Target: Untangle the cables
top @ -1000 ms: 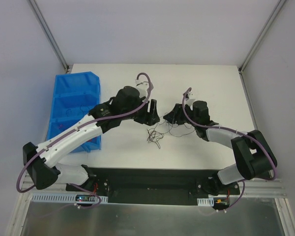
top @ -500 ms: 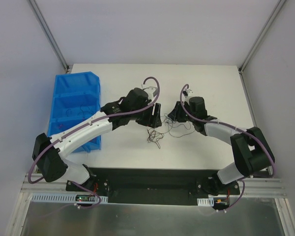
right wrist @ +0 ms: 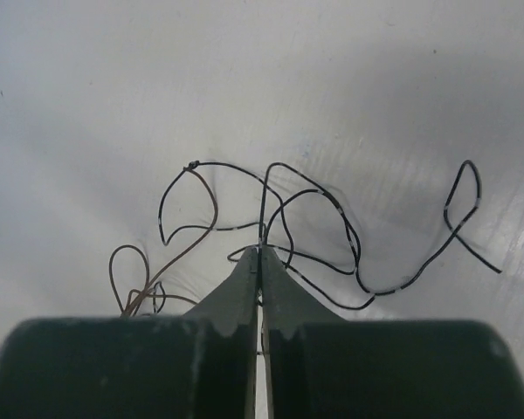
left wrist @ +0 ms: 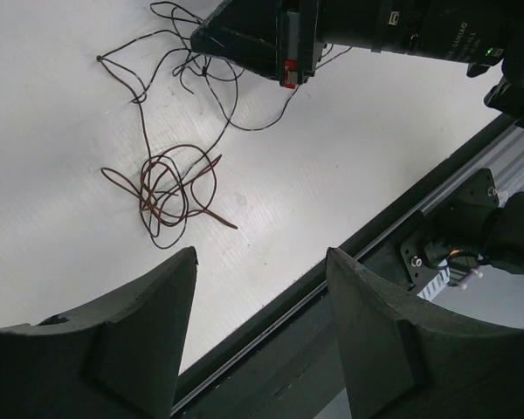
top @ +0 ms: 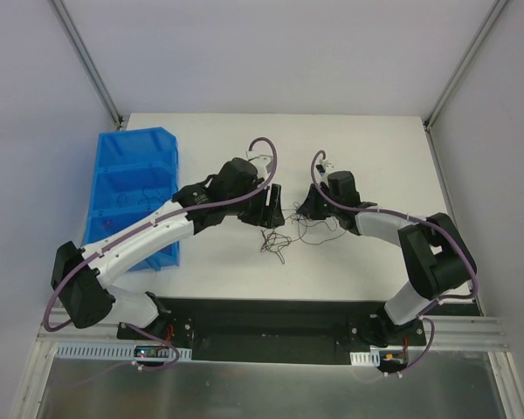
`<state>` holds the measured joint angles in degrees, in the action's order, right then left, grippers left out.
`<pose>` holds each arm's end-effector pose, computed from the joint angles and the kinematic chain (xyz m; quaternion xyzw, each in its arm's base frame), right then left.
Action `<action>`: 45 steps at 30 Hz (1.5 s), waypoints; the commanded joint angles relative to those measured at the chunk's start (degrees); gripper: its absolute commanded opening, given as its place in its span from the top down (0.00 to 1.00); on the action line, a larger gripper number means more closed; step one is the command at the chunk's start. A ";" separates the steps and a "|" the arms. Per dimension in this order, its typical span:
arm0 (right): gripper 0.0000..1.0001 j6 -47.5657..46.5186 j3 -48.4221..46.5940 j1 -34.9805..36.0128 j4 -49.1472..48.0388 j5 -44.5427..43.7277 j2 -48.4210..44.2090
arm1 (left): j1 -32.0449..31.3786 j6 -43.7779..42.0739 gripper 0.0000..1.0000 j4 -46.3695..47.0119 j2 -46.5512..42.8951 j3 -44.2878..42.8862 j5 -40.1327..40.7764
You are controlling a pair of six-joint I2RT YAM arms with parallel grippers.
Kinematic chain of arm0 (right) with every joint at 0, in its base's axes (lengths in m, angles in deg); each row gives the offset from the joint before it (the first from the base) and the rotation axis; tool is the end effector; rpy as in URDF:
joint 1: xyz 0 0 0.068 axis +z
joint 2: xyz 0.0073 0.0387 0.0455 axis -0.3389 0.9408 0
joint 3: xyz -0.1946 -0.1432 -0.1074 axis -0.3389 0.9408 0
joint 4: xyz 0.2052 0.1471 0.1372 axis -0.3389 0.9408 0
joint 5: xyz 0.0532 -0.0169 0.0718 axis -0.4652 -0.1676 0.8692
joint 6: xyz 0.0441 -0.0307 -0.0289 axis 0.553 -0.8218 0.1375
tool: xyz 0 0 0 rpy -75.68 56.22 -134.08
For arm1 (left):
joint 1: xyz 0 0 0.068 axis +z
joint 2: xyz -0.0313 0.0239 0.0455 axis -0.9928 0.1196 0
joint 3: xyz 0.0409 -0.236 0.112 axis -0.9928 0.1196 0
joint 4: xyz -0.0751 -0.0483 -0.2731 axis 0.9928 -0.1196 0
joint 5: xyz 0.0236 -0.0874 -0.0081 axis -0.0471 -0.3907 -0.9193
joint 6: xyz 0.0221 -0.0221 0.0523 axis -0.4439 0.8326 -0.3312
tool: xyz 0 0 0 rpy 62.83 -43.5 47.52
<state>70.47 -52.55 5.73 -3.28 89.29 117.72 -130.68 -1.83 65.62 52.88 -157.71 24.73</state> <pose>0.3186 0.1658 0.1427 -0.1900 0.8492 0.2539 0.4223 0.2313 -0.2622 0.3145 0.1792 0.8577 -0.3420 0.3396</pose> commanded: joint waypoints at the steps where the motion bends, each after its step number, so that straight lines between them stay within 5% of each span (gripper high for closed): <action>1: 1.00 -0.95 -0.83 0.65 -2.48 4.06 -2.21 | 0.53 1.76 0.40 1.64 -4.20 1.94 -0.82; 10: 1.00 -1.31 9.98 4.78 -26.55 22.41 -14.78 | 2.11 -0.25 0.19 7.79 -13.78 8.80 -6.88; 18: 1.00 10.81 12.01 5.49 -45.97 37.72 -13.92 | 3.87 -8.94 0.20 8.94 -17.22 10.12 -9.08; 23: 1.00 15.12 11.14 5.84 -51.52 42.56 -11.89 | 3.96 -15.63 0.09 8.15 -15.37 10.04 -6.98; 28: 1.00 14.87 11.05 6.19 -51.44 43.01 -11.54 | 4.92 -19.85 0.10 8.32 -12.39 10.04 -8.02; 31: 1.00 15.04 10.96 6.19 -51.62 43.01 -11.54 | 5.19 -21.61 0.24 8.15 -10.45 9.60 -11.80; 39: 0.99 13.46 10.70 6.36 -49.25 40.90 -11.10 | 5.45 -20.82 1.00 8.24 -9.57 9.95 -16.29; 45: 0.86 0.30 10.52 8.73 -32.67 30.81 -16.54 | 5.19 -16.62 1.00 7.97 -9.66 7.49 -18.65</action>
<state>81.48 -40.73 12.42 -45.66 126.93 106.20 -125.76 -21.07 72.44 43.38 -148.16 10.13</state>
